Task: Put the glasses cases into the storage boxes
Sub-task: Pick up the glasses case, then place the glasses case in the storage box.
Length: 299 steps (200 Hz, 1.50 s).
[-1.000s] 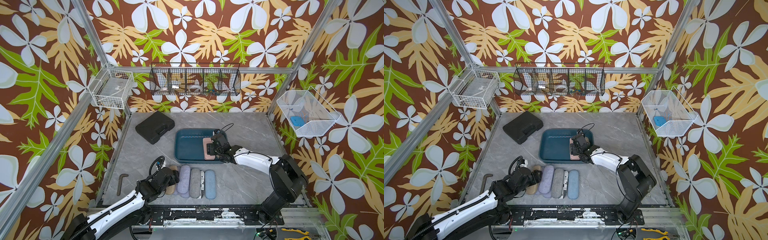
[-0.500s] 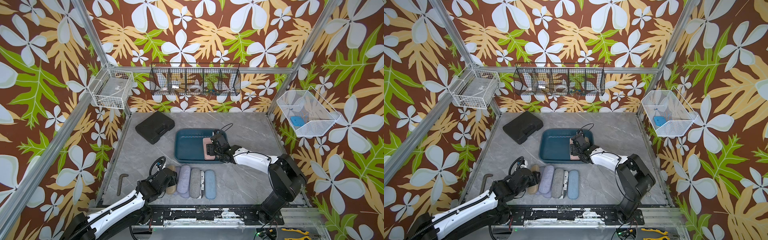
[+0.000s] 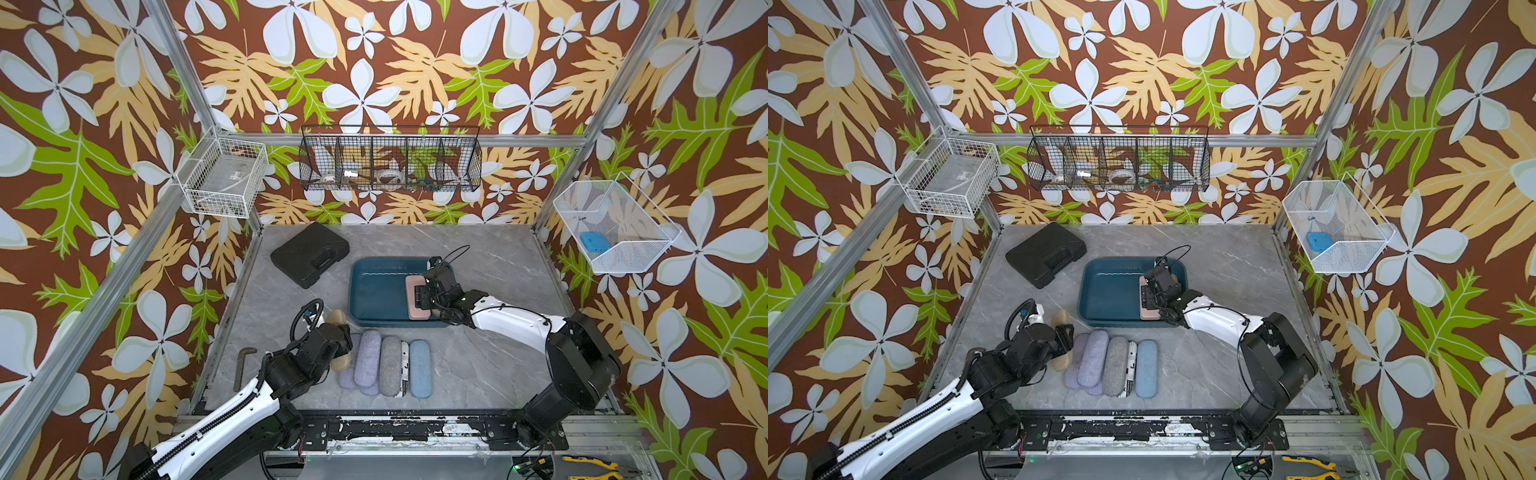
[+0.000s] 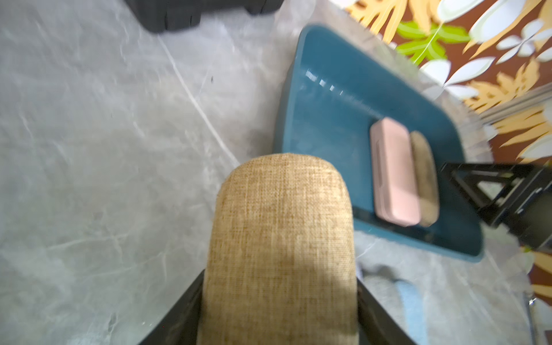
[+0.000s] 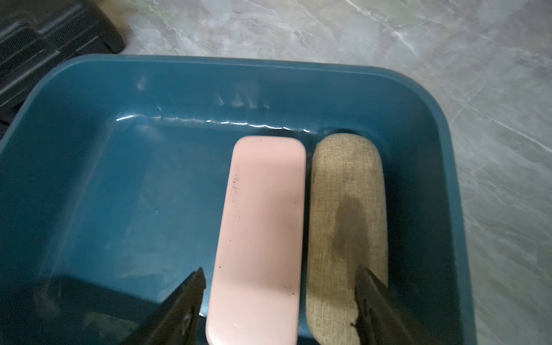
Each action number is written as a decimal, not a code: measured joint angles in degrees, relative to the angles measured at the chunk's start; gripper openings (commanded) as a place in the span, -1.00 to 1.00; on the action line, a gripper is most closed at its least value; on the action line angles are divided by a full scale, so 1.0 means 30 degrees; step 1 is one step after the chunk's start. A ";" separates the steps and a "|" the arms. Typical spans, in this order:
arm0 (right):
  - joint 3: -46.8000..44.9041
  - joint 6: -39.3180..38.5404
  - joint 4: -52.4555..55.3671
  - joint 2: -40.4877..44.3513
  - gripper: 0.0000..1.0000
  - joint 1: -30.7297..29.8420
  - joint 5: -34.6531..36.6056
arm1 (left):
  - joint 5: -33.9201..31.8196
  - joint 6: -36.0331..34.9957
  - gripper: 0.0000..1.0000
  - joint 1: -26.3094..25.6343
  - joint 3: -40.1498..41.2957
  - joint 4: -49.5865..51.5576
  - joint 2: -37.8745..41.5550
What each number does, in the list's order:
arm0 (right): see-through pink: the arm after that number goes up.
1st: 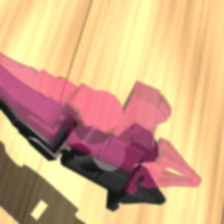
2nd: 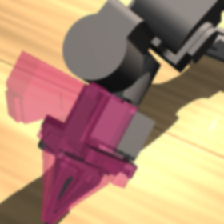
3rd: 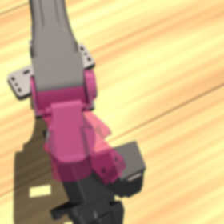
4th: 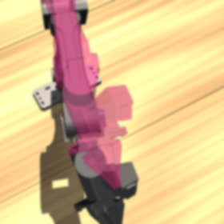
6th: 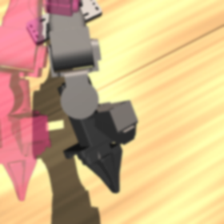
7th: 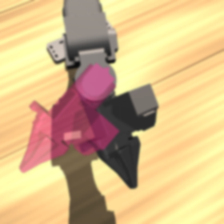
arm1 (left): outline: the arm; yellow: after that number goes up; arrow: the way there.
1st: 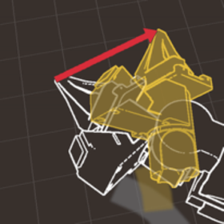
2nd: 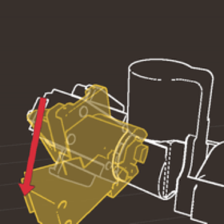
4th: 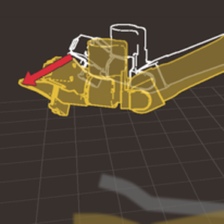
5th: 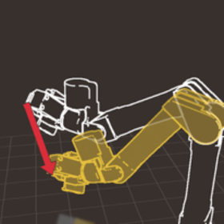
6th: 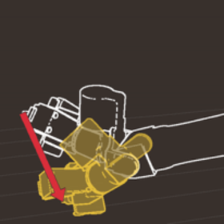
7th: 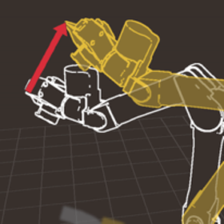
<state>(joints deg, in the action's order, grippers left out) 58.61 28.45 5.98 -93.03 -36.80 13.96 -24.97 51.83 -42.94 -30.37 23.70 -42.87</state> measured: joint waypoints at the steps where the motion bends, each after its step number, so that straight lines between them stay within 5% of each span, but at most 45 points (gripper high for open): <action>1: 0.0000 -0.0007 0.0007 0.0058 0.57 0.0000 0.0007 | -0.0029 -0.0015 0.26 -0.0007 -0.0102 0.0000 -0.0066; 43: -0.0066 -0.0175 0.0495 0.1894 0.57 0.0262 0.0561 | -0.0590 -0.0670 0.26 -0.0007 -0.2936 -0.0852 -0.2936; 179: -0.3271 -0.0648 0.2630 0.8510 0.56 0.3636 0.1938 | 0.0554 -0.4401 0.27 -0.0007 -1.2517 -0.5938 -1.7974; 299: -0.4415 -0.0765 0.3337 0.9646 0.56 0.4153 0.2011 | 0.1064 -0.4335 0.27 0.0423 -1.3879 -0.6346 -2.2250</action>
<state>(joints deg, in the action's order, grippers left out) 45.36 26.15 15.99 -64.10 -24.34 19.99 -21.78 38.83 -41.67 -72.01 4.67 -109.62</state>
